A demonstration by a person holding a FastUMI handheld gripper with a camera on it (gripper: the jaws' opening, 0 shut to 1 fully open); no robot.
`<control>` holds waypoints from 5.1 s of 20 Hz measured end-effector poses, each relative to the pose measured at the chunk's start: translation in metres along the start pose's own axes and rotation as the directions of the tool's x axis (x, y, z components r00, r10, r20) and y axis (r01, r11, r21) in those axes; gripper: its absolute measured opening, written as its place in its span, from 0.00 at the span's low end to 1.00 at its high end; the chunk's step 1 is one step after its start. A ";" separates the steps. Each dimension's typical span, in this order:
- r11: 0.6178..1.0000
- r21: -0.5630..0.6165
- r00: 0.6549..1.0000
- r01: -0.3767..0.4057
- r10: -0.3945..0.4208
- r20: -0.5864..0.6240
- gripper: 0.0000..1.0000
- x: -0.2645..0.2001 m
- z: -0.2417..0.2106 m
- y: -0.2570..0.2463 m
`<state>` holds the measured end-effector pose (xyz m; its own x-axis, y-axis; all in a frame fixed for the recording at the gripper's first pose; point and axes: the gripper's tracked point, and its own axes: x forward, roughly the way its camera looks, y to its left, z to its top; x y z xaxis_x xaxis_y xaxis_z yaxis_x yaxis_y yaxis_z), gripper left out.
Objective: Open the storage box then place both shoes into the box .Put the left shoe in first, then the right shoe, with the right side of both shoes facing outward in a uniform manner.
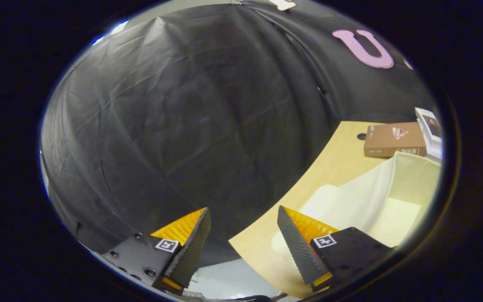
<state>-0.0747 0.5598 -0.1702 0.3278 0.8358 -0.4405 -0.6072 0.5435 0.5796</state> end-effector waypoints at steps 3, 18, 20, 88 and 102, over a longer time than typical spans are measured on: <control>0.993 -0.107 0.998 0.060 -0.055 0.042 1.00 -0.031 0.004 -0.002; 0.874 -0.171 0.883 0.455 -0.418 0.212 1.00 -0.204 0.020 -0.161; 0.854 -0.141 0.857 0.501 -0.467 0.217 1.00 -0.228 0.019 -0.188; 0.689 0.521 0.833 0.504 -0.546 -0.083 0.04 -0.262 0.028 -0.266; 0.704 0.451 0.836 0.548 -0.467 -0.288 0.04 -0.129 -0.033 -0.218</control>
<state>-0.0087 0.3307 -0.2626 0.3492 0.4231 -0.8361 0.0785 0.8759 0.4760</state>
